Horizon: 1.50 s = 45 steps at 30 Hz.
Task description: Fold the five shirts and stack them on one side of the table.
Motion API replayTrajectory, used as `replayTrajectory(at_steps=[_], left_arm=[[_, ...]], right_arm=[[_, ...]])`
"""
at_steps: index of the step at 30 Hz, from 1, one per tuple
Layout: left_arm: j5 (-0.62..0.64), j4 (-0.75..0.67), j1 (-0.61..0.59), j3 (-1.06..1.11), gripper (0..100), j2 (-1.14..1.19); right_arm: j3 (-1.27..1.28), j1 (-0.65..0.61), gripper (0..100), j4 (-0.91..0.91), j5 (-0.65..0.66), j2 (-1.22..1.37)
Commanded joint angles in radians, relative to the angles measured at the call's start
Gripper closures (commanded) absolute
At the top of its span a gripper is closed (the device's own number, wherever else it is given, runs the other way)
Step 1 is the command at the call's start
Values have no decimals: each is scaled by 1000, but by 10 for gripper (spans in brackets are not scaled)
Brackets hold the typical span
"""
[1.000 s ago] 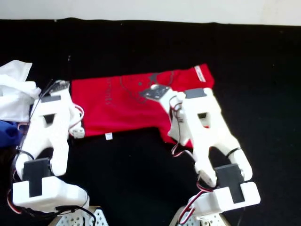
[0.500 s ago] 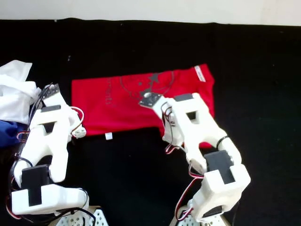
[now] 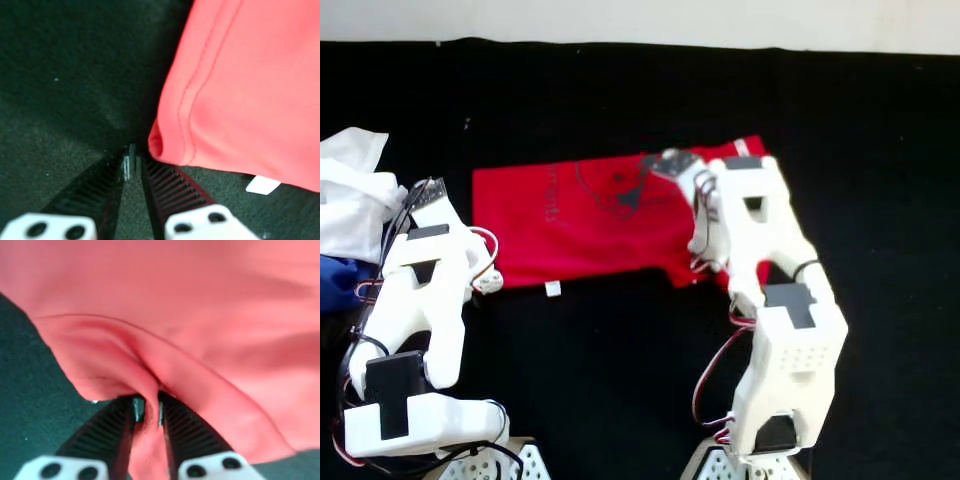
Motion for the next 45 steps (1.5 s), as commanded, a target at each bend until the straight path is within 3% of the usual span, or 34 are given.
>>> replayTrajectory(at_steps=[1, 10, 13, 15, 17, 20, 23, 33, 37, 40, 45], left_arm=[[9, -46, 8, -2, 987, -1], [8, -46, 10, -2, 988, -1], [8, -46, 10, -2, 988, -1], [8, -46, 10, -4, 988, -1], [6, -46, 10, -4, 988, -1], [6, -46, 10, -4, 988, -1], [6, -46, 10, -4, 988, -1], [8, -46, 10, -4, 988, -1], [8, -46, 12, -4, 988, -1], [8, -46, 12, -4, 988, -1], [9, -64, 12, -1, 988, -1]], right_arm=[[-177, 31, 993, 62, 11, -1], [-429, 31, 985, -33, 8, 145], [-570, 30, 889, -30, -14, 266], [-679, 31, 789, -35, -103, 344], [-800, 36, 752, -53, -222, 420], [-969, 45, 771, -71, -393, 529], [-1145, 56, 772, -18, -477, 584], [-1552, 61, 772, 387, -496, 593], [-1569, 71, 813, 415, -494, 590], [-1492, 76, 998, 415, -453, 595], [-1277, 71, 993, 414, -411, 588]])
